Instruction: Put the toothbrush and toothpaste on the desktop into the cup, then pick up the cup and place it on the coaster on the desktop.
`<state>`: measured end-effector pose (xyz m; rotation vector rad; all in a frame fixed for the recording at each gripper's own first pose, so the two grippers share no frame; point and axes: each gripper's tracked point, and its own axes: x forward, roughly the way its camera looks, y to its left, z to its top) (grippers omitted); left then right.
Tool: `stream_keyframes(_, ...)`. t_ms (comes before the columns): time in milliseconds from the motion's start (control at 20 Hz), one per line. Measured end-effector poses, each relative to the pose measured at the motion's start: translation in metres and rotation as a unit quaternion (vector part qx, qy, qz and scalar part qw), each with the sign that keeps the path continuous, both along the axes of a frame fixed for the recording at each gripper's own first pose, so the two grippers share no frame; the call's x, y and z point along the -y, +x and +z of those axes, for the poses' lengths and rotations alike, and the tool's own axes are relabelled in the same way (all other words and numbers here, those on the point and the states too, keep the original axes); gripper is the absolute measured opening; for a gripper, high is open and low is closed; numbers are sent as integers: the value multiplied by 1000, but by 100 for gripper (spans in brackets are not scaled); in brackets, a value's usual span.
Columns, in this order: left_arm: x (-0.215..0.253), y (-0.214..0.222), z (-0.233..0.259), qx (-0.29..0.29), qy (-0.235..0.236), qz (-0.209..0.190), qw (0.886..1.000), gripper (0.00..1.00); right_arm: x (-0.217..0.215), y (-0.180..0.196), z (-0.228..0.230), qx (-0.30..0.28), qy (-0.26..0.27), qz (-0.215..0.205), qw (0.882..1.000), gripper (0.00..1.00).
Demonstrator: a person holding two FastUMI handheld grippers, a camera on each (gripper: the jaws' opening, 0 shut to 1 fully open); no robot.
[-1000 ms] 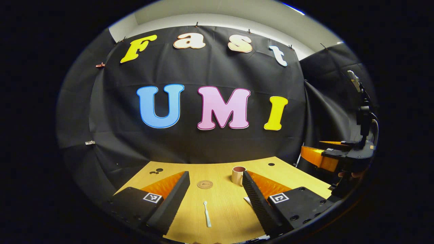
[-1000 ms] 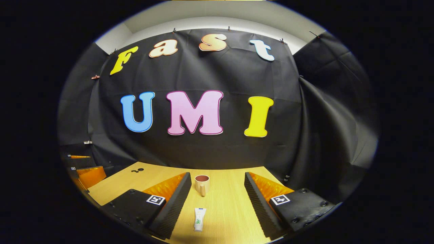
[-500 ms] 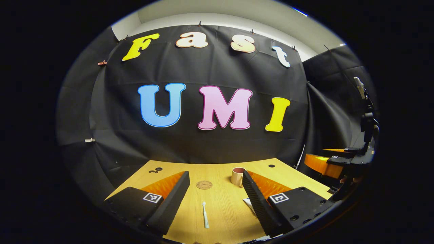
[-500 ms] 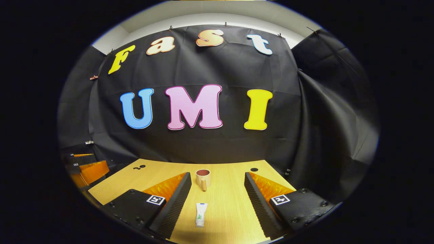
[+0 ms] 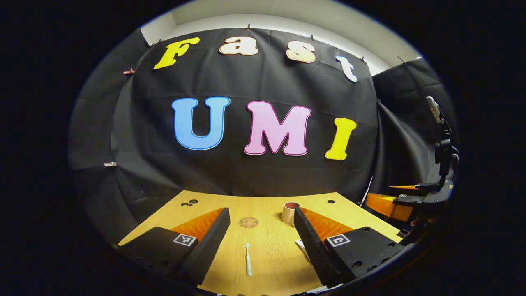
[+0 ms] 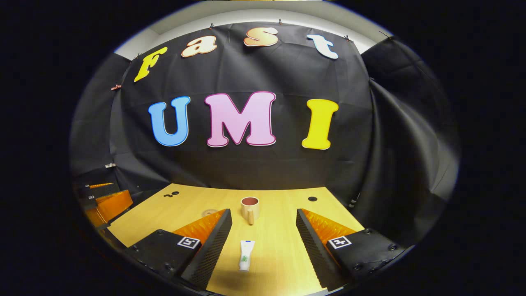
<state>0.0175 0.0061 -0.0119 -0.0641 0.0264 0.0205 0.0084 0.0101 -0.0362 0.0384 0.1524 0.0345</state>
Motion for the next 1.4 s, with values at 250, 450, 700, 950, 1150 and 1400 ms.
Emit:
stream_keyframes(250,-11,0,-15,-12,-8,20,1000,99,-8,17,-28,-45,-24,22,998,97)
stream_keyframes(450,-23,2,-26,-21,-17,33,999,99,-25,38,-74,-126,15,55,990,97)
stream_keyframes(700,-45,5,-36,-33,-26,71,997,99,-28,52,-149,-269,-2,63,961,97)
stream_keyframes(950,-66,6,-55,-60,-31,108,992,97,-44,72,-211,-350,-23,79,933,98)
stream_keyframes(1150,-74,4,-72,-86,-37,131,987,97,-49,82,-241,-390,-35,84,916,98)
stream_keyframes(1400,-76,3,-88,-117,-35,153,981,97,-48,96,-279,-437,-36,71,896,99)
